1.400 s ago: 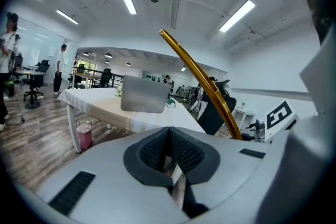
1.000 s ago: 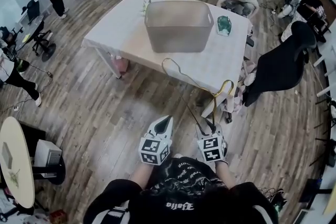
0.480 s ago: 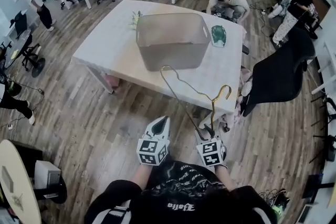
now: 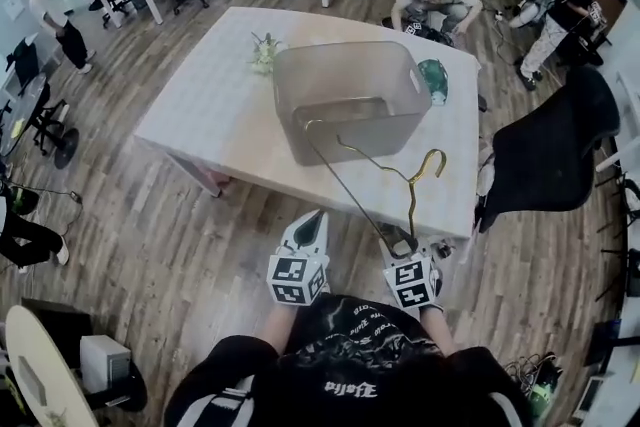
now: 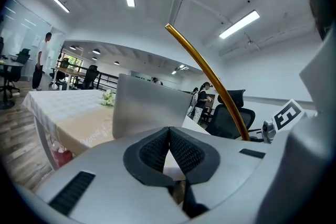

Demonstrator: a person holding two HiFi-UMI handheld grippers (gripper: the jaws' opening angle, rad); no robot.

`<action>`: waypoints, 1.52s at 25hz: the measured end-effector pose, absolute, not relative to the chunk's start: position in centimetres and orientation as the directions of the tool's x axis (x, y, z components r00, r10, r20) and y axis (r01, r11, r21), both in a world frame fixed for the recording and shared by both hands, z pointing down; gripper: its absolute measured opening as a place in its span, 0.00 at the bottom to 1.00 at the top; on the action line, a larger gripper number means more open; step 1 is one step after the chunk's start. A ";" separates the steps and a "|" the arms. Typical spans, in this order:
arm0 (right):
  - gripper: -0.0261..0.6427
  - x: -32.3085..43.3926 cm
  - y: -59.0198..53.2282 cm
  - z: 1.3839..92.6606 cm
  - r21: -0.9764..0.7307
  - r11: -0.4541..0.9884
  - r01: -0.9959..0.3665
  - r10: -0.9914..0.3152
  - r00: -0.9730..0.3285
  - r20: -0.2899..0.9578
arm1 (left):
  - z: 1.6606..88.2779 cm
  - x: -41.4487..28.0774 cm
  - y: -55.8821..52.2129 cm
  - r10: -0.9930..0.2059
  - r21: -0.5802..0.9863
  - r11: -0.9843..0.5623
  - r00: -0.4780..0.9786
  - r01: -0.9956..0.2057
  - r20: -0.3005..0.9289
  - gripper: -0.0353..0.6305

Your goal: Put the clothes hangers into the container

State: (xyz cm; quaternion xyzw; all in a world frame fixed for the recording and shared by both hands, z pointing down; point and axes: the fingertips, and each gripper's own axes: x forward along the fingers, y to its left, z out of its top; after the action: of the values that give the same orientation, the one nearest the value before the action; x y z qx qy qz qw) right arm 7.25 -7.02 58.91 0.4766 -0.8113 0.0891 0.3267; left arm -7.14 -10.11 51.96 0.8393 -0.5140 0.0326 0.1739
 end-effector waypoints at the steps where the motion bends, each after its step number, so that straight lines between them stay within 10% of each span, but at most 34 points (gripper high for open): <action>1: 0.30 6.5 -8.2 58.9 0.173 0.531 -0.830 -0.717 -0.331 0.614 | 52.0 -8.0 -11.3 -0.855 0.253 -0.407 0.463 -0.878 0.234 0.08; 38: 0.30 13.4 -26.5 49.3 0.421 0.633 -0.650 -0.704 -0.257 0.662 | 52.8 -11.3 -23.0 -0.885 0.261 -0.308 0.377 -0.915 0.275 0.08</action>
State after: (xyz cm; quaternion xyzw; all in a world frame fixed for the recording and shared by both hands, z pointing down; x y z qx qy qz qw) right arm 13.44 -26.53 49.34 0.4274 -0.7921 -0.0311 0.4347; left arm -11.29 -23.04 52.85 0.8079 -0.5569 0.0397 0.1889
